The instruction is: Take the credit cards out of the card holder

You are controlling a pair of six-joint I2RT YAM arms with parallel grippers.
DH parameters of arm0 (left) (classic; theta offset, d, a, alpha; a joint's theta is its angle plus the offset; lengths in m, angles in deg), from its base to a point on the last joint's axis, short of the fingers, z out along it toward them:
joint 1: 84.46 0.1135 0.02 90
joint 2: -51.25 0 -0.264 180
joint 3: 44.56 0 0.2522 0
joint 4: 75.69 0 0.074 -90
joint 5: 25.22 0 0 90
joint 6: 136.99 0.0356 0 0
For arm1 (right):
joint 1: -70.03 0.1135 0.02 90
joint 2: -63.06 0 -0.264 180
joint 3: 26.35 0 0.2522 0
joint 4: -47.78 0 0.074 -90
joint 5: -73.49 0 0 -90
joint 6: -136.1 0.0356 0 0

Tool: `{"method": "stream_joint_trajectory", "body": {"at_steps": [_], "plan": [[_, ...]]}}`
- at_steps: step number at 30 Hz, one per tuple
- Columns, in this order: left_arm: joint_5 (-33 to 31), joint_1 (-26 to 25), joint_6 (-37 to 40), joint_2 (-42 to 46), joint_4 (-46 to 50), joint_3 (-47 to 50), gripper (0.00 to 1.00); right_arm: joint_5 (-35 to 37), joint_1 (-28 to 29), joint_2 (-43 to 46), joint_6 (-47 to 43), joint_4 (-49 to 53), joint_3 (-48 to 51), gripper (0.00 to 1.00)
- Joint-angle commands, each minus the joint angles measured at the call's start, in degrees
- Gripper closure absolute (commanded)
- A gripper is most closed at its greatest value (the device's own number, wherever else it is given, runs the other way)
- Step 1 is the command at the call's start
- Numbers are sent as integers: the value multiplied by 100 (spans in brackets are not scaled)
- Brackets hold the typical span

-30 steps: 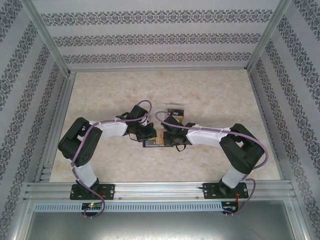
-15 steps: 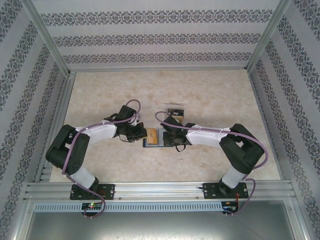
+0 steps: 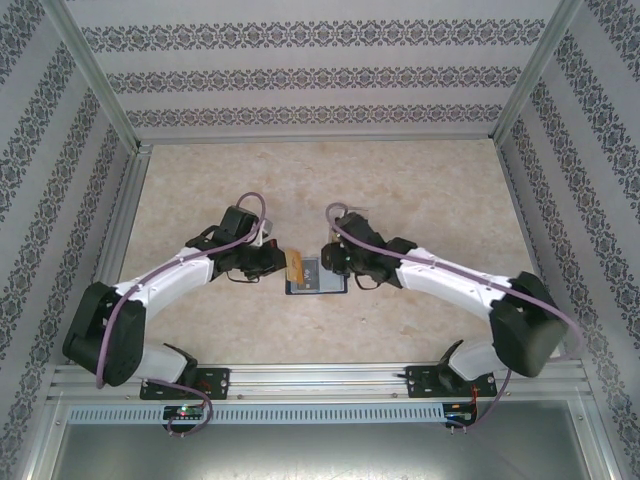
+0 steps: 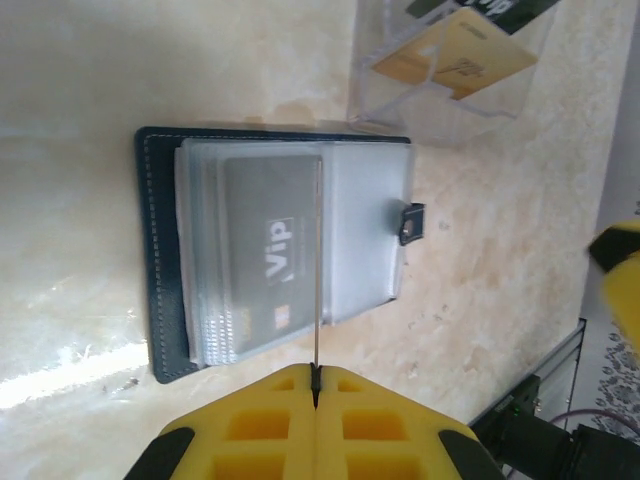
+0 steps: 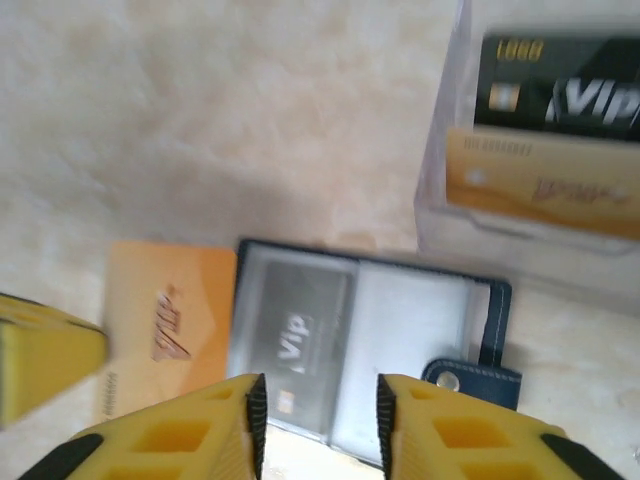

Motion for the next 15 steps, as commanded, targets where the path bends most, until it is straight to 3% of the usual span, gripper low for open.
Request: {"method": "stream_joint_trajectory", "body": {"at_steps": [1,8,15], "plan": [[261,101,101,258,91,-268,100,-867,-384,252,-124,-183,-109,59],[1120,105,-289,363,-732,-388,100,-2629,-867,358,553,-1245,69,61],[1501,126,-631,444,-1376,-354,100,-3185,-941,109,1186,-2238,550,64]]}}
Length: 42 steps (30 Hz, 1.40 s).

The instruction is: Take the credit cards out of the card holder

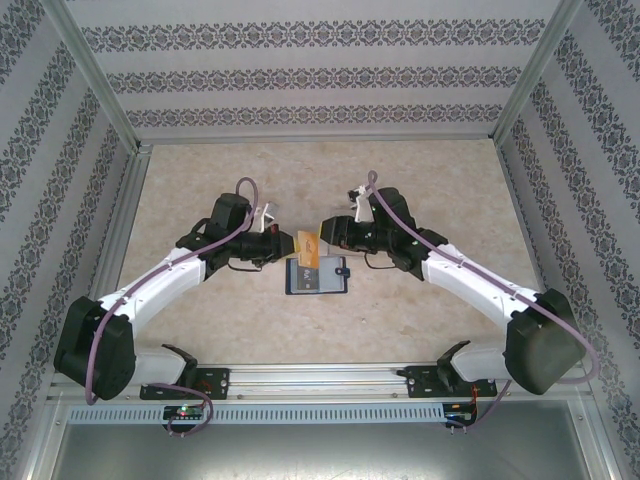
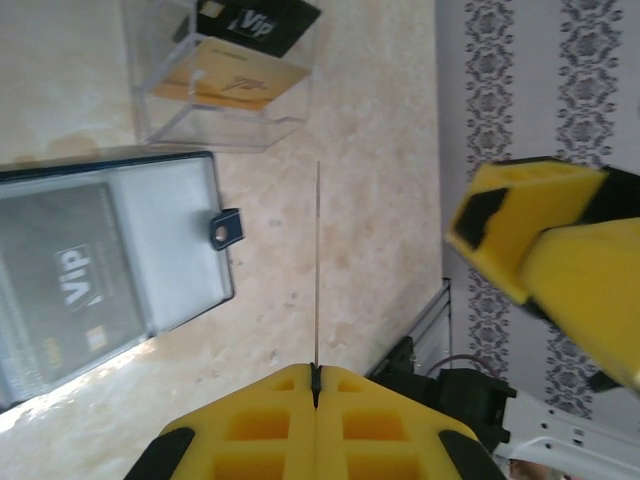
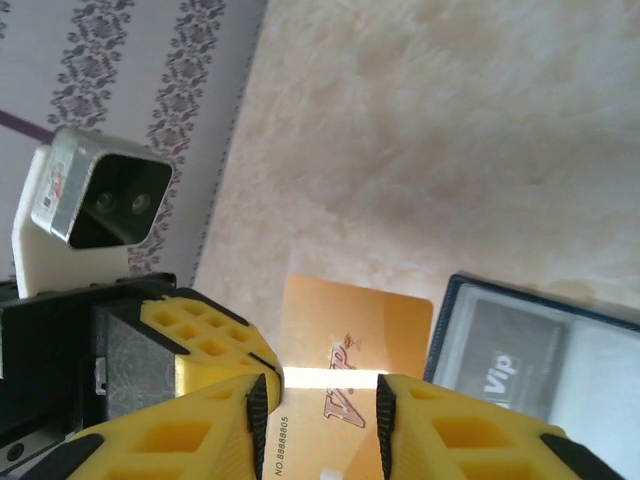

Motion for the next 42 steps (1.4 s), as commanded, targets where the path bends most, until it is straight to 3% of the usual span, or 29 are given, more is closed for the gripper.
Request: {"method": "stream_joint_trajectory", "body": {"at_steps": [1,19,28,29,31,33,36,38,42], "plan": [[352,103,-259,189,-583,-110,100,-574,-94,-182,483,-760,301,65],[686,220,-650,173,-1222,78,100,-1276,-284,-510,1498,-2540,882,71],[583,240,-439,23,-934,51,100,-1352,-381,-368,1522,-2605,982,100],[565,244,-401,2,-864,43,97,-1352,-406,-323,1514,-2584,994,100],[527,257,-346,-9,-783,35,80,-1367,-448,-244,1447,-2466,988,100],[500,268,-278,-21,-680,25,47,-1363,-492,-145,1339,-2327,972,100],[403,326,-175,20,-446,2,21,-1343,-606,-18,1066,-1927,901,100],[330,377,-110,97,-301,-7,12,-1364,-688,59,730,-1505,771,100],[169,492,33,288,17,-37,1,-891,-735,162,-893,468,15,100]]}}
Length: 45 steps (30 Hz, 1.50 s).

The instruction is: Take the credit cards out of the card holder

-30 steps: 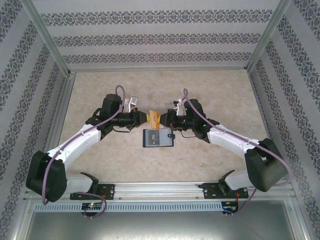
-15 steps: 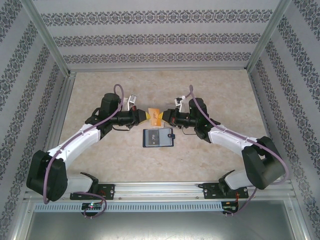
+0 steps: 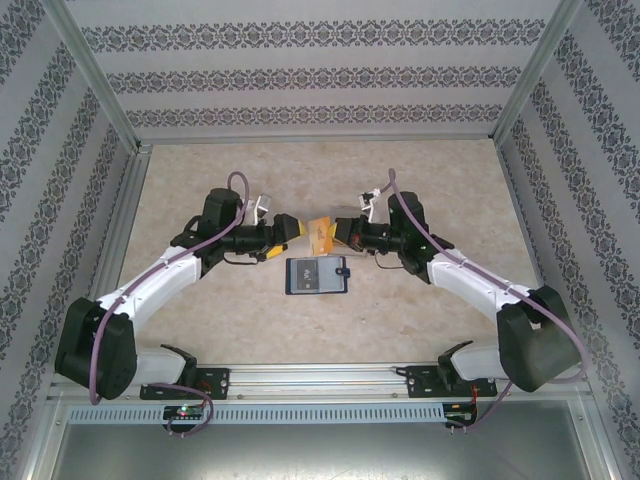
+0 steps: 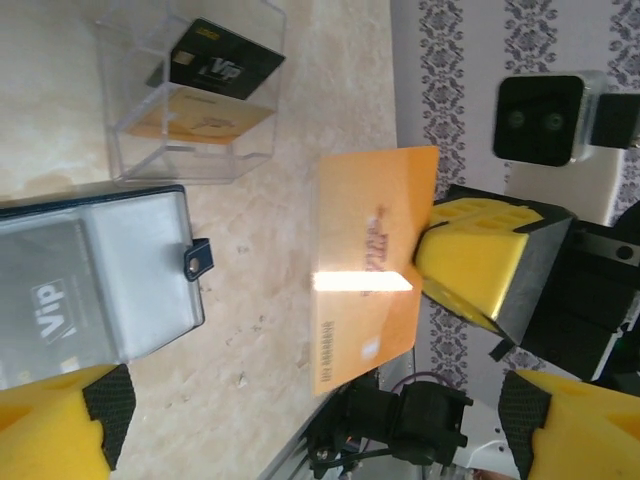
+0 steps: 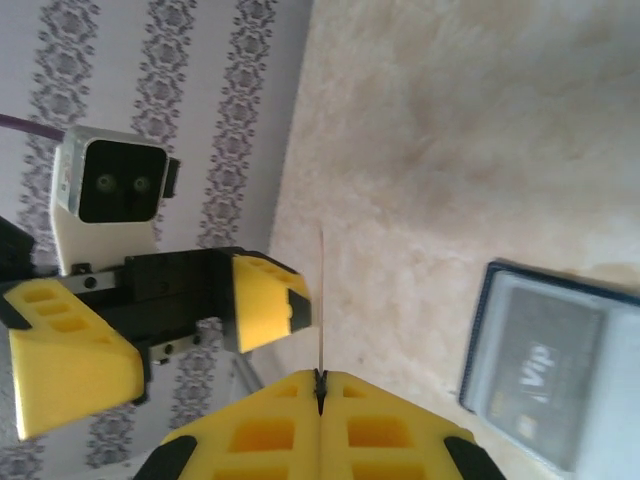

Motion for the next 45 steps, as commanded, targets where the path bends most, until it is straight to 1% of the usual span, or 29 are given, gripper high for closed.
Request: {"method": "stream_joint_trajectory", "body": {"at_steps": [1,3,5,9,12,16,20,22,25,30,34,45], "plan": [[-186,128,290,307,448,-87,0,492,-29,192,-1769,1880,-774,100],[-321,155,366,418,609,-101,1,1010,-27,147,-2708,2632,-1147,100],[-443,167,432,523,750,-106,0,1406,-28,68,-3478,3052,-1391,100],[-821,165,675,697,1211,-203,1,1903,9,-144,-5191,3333,-1628,100],[-1037,169,848,851,1477,-262,1,2364,91,-297,-6286,3461,-1733,100],[-1334,167,1069,1067,1772,-317,0,2739,161,-587,-7475,3623,-1961,100],[-1584,164,1162,1255,1875,-297,1,3250,265,-952,-8352,3856,-2277,100],[-1739,168,1169,1344,1898,-259,1,3660,416,-1165,-8997,3959,-2364,100],[-1785,170,1182,1403,1876,-240,1,4048,663,-1375,-9798,3966,-2360,100],[-1800,162,1202,1403,1950,-241,1,3975,759,-1545,-10297,3886,-2403,100],[-1815,163,1190,1434,1964,-203,1,4098,772,-1667,-10590,3832,-2444,100],[-1792,167,1221,1374,1962,-198,1,3949,749,-1988,-10671,3809,-2423,100]]}}
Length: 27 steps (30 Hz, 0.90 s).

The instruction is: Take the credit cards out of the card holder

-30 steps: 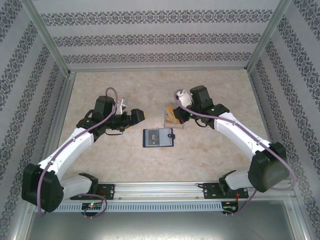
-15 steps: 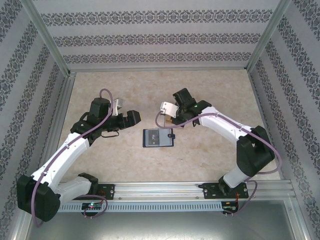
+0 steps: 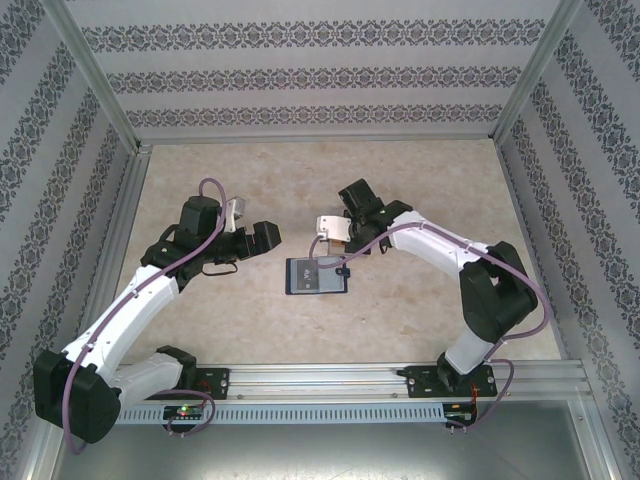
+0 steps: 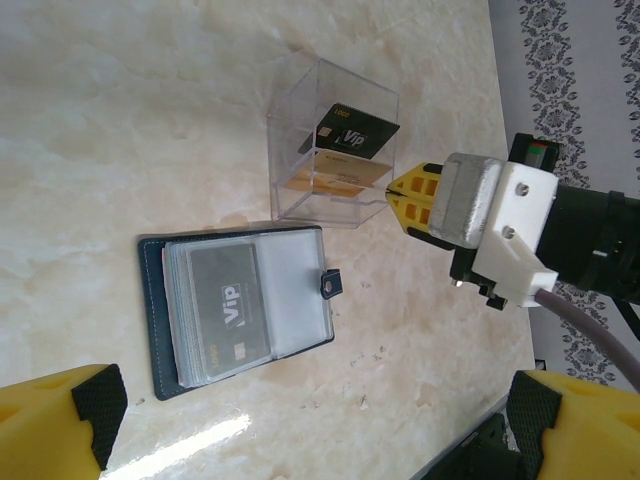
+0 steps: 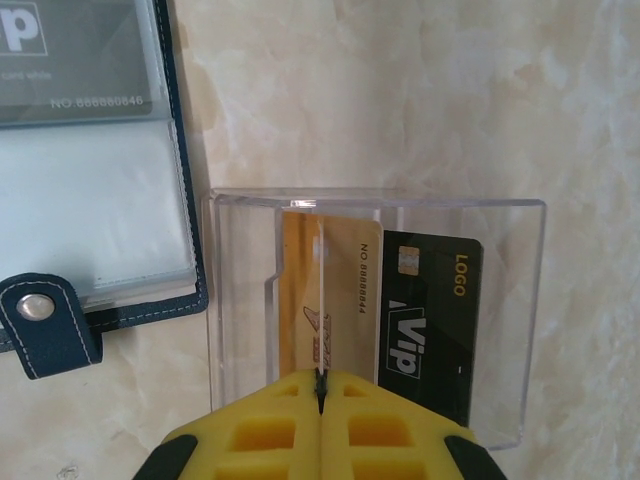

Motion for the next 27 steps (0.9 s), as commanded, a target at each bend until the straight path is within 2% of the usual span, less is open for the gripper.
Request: {"method": "stream_joint_trajectory", "body": {"at_steps": [1,15,19,27], "plan": [[-33,55,153,48,123,-84,1,-41,-14,-135,-91,-28,-79,100],[-39,61,180,22,132,-45,1,178,-25,-488,201,-325,-10,100],[-37,57,188,28,136,-49,1,307,-30,-542,292,-449,6,83],[-25,57,188,-39,110,-39,1,687,-56,-557,427,-701,-44,81]]}}
